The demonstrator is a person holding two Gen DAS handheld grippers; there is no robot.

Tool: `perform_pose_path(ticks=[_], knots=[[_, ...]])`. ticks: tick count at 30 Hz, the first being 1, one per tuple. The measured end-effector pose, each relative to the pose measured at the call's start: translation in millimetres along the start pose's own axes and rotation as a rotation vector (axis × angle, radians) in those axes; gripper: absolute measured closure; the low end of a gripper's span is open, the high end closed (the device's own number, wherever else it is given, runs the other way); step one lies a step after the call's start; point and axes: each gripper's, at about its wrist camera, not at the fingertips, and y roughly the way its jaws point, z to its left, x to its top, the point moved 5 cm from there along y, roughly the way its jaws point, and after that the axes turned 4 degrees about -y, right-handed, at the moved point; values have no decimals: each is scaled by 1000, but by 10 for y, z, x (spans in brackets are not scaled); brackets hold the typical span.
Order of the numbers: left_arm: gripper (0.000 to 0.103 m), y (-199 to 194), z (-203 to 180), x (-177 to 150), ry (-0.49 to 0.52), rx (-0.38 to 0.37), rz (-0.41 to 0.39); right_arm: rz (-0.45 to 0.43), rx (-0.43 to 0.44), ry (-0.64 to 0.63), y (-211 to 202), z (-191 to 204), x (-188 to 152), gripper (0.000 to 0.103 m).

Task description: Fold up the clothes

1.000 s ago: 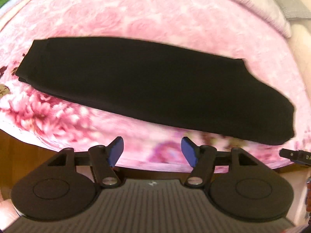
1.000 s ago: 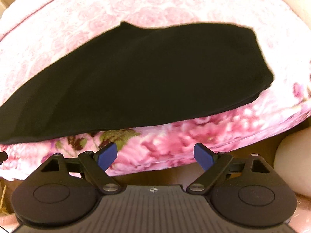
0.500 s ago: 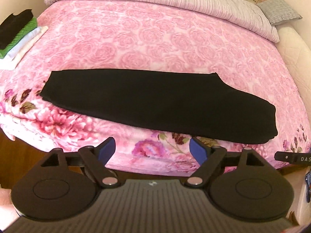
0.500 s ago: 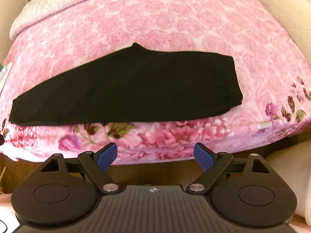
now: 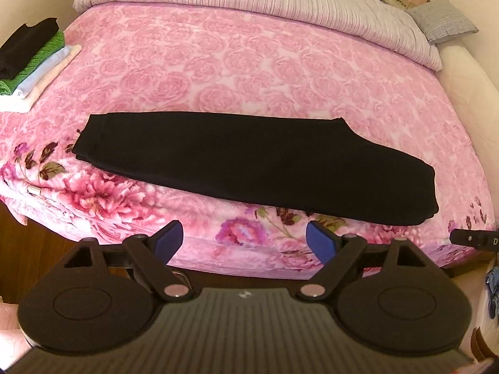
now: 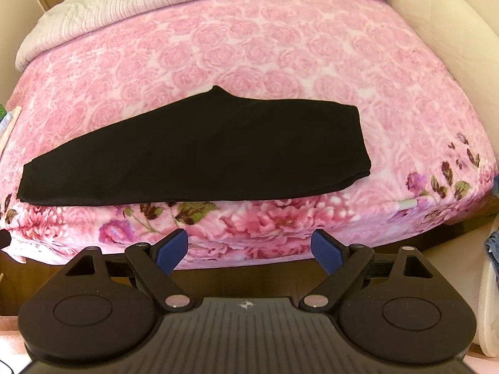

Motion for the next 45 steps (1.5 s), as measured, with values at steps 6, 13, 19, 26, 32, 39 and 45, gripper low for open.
perform_pose_path(ticks=[6, 13, 19, 26, 32, 39, 45], knots=[[19, -111, 175, 0, -28, 35, -21, -4, 14, -34, -64, 168, 18, 15], [18, -244, 331, -8, -53, 66, -50, -8, 32, -73, -79, 334, 53, 15], [17, -306, 365, -27, -54, 81, -67, -11, 46, -102, -89, 445, 76, 15], [16, -325, 324, -42, -51, 78, -79, -16, 45, -119, -108, 458, 89, 15], [15, -327, 256, -47, -44, 74, -84, -14, 36, -94, -106, 362, 78, 15], [14, -241, 226, -80, -38, 63, -67, -2, 31, -66, -57, 271, 40, 15], [14, -61, 422, -62, -82, 23, -37, 34, 22, -45, 84, 273, 8, 15]])
